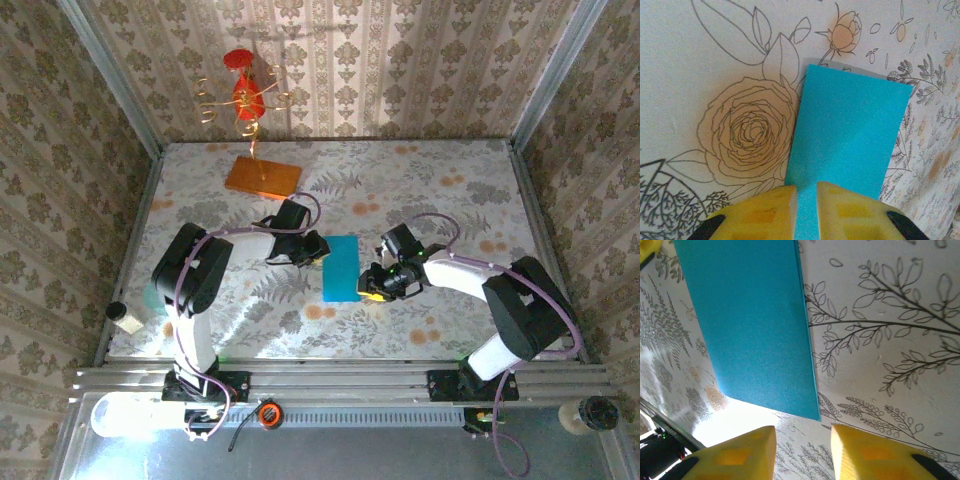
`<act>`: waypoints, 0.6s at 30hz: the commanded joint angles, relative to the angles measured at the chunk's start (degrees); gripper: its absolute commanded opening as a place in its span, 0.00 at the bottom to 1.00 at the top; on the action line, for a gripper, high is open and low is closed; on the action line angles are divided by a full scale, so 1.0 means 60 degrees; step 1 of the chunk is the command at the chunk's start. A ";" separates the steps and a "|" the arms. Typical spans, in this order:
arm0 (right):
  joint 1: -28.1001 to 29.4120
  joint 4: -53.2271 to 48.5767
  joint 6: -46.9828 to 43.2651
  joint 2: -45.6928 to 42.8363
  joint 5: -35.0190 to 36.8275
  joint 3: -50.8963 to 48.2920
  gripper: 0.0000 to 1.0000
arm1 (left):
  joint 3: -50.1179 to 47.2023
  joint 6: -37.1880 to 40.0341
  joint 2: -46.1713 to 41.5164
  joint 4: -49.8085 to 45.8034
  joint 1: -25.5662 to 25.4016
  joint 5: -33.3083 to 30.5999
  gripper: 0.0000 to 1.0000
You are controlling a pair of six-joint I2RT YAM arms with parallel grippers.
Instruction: Fold a paper plane with a square sheet of paper (pick it up from the middle)
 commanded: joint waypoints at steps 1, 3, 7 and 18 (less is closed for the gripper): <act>0.0082 0.0022 0.0088 0.0093 -0.0157 0.0029 0.34 | -0.0279 -0.0080 0.0029 -0.0196 -0.0026 -0.0151 0.20; 0.0090 -0.0080 0.0073 0.0031 0.0011 0.0050 0.33 | -0.0184 -0.0035 -0.0321 -0.0002 -0.0116 0.0108 0.20; 0.0093 -0.0158 0.0073 -0.0153 0.0226 0.0009 0.34 | -0.0259 -0.0041 -0.0928 -0.0035 -0.0382 0.0209 0.22; 0.0088 0.0025 0.0159 -0.0130 0.0186 -0.0213 0.35 | -0.1103 -0.0423 -0.0739 0.0315 -0.0687 0.0135 0.20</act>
